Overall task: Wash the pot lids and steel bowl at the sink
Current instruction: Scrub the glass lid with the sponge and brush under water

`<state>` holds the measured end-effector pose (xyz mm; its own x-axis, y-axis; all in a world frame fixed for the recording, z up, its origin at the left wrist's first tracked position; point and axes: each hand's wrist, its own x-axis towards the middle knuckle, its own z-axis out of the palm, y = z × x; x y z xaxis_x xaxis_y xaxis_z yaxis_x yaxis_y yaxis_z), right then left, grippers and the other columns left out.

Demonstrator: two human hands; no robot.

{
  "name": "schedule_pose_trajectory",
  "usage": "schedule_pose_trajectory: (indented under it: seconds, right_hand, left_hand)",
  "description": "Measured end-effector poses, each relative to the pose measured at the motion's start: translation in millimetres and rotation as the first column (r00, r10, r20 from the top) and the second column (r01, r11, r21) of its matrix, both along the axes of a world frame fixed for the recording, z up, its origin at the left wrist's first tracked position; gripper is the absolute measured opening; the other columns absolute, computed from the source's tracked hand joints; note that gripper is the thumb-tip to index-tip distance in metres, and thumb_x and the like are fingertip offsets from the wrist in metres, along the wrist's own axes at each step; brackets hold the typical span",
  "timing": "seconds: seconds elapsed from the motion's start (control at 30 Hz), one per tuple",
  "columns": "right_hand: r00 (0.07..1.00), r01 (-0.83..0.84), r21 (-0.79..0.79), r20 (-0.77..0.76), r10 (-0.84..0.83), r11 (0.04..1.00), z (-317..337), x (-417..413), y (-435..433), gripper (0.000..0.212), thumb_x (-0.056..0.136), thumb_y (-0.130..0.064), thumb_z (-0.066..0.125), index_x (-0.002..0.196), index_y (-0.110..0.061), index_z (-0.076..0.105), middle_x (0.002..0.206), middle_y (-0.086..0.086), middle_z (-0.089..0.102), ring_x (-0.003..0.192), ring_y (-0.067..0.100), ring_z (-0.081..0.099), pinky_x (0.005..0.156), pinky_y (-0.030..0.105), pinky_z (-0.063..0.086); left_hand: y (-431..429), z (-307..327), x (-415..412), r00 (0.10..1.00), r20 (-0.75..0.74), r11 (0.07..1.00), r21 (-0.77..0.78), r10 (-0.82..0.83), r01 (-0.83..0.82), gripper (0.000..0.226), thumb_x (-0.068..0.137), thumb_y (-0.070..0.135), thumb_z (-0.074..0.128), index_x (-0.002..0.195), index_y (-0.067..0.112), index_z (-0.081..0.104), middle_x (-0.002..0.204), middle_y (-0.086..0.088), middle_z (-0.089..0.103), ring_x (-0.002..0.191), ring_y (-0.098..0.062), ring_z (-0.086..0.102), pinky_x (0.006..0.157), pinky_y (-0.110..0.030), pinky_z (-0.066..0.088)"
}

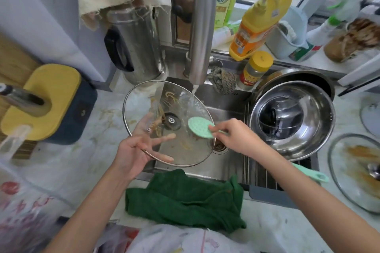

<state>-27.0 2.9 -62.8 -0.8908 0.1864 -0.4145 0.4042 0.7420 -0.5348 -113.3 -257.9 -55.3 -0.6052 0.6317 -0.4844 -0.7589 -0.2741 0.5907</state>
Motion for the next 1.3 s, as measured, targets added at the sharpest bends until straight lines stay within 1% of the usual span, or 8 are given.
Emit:
schedule_pose_trajectory:
  seconds: [0.17, 0.27, 0.5, 0.63, 0.77, 0.97, 1.13, 1.3]
  right_hand:
    - [0.984, 0.146, 0.095, -0.12, -0.134, 0.985, -10.1, -25.0, 1.1, 0.026, 0.093, -0.024, 0.059, 0.116, -0.022, 0.07, 0.118, 0.004, 0.069, 0.107, 0.029, 0.064, 0.088, 0.039, 0.051]
    - [0.97, 0.136, -0.018, -0.199, -0.137, 0.991, -19.2, -43.2, -10.2, 0.027, 0.092, -0.019, 0.06, 0.116, -0.015, 0.07, 0.117, 0.005, 0.069, 0.107, 0.024, 0.065, 0.093, 0.035, 0.05]
    - [0.991, 0.083, -0.065, -0.101, -0.089, 0.994, -4.5, -23.5, 10.9, 0.025, 0.092, -0.018, 0.061, 0.115, -0.016, 0.071, 0.118, -0.003, 0.068, 0.11, 0.015, 0.063, 0.097, 0.034, 0.049]
    - [0.98, 0.058, -0.03, -0.187, -0.063, 0.998, -14.1, -54.8, -10.3, 0.025, 0.092, -0.018, 0.06, 0.114, -0.019, 0.071, 0.119, -0.006, 0.067, 0.113, 0.017, 0.063, 0.097, 0.038, 0.049]
    - [0.997, -0.001, -0.015, -0.071, 0.0, 1.0, -3.9, -18.5, 12.7, 0.025, 0.092, -0.019, 0.061, 0.116, -0.018, 0.07, 0.118, -0.001, 0.069, 0.111, 0.016, 0.062, 0.09, 0.022, 0.044]
    - [0.982, 0.036, -0.005, -0.187, -0.037, 0.999, -13.5, -51.1, -11.0, 0.026, 0.092, -0.02, 0.06, 0.115, -0.018, 0.071, 0.12, -0.002, 0.068, 0.11, 0.022, 0.064, 0.092, 0.04, 0.051]
    - [0.999, -0.027, 0.05, -0.04, 0.029, 0.998, -4.9, -28.3, 11.2, 0.025, 0.093, -0.026, 0.06, 0.116, -0.027, 0.07, 0.123, -0.002, 0.066, 0.114, 0.023, 0.061, 0.093, 0.039, 0.05]
    - [0.982, -0.02, 0.064, -0.187, 0.032, 0.998, -8.8, -52.7, -12.4, 0.025, 0.094, -0.021, 0.057, 0.116, -0.023, 0.07, 0.123, -0.005, 0.066, 0.11, 0.021, 0.063, 0.089, 0.035, 0.052]
  left_hand:
    - [12.2, 3.1, 8.6, 0.995, -0.015, 0.995, -0.024, -0.095, 0.095, 0.131, 0.021, 0.015, 0.079, 0.145, 0.026, 0.038, 0.145, -0.002, 0.043, 0.115, -0.045, 0.058, 0.058, -0.064, 0.054]
    - [13.9, 1.0, 6.7, 0.998, 0.059, 0.999, 0.007, -0.032, 0.032, 0.118, 0.019, 0.013, 0.08, 0.131, 0.004, 0.045, 0.137, -0.012, 0.048, 0.107, -0.046, 0.062, 0.055, -0.057, 0.057]
    - [-3.8, -2.6, 7.5, 0.993, 0.005, 0.993, 0.023, -0.12, 0.12, 0.122, 0.027, 0.018, 0.08, 0.143, 0.025, 0.042, 0.145, -0.004, 0.046, 0.115, -0.05, 0.056, 0.061, -0.069, 0.051]
    - [0.9, -2.9, 14.1, 0.993, 0.062, 0.994, 0.013, -0.105, 0.104, 0.114, 0.013, 0.019, 0.082, 0.124, 0.014, 0.059, 0.117, -0.015, 0.064, 0.084, -0.043, 0.07, 0.05, -0.05, 0.057]
    - [-10.8, -6.8, 12.7, 0.993, 0.044, 0.992, 0.052, -0.113, 0.111, 0.114, 0.027, 0.015, 0.078, 0.137, 0.02, 0.048, 0.144, -0.01, 0.046, 0.114, -0.053, 0.054, 0.054, -0.052, 0.058]
    - [-6.9, -7.2, 12.0, 0.989, -0.011, 0.989, 0.001, -0.146, 0.146, 0.121, 0.031, 0.017, 0.077, 0.145, 0.026, 0.037, 0.149, -0.007, 0.04, 0.117, -0.051, 0.054, 0.07, -0.071, 0.049]
    - [-14.6, -6.6, 12.2, 0.985, -0.057, 0.986, -0.014, -0.164, 0.164, 0.121, 0.029, 0.023, 0.079, 0.143, 0.029, 0.039, 0.146, -0.003, 0.043, 0.116, -0.048, 0.056, 0.068, -0.068, 0.052]
    - [-9.5, -11.1, 14.6, 0.986, 0.026, 0.985, 0.053, -0.166, 0.164, 0.116, 0.029, 0.016, 0.079, 0.14, 0.026, 0.044, 0.148, -0.007, 0.043, 0.116, -0.052, 0.054, 0.061, -0.056, 0.058]
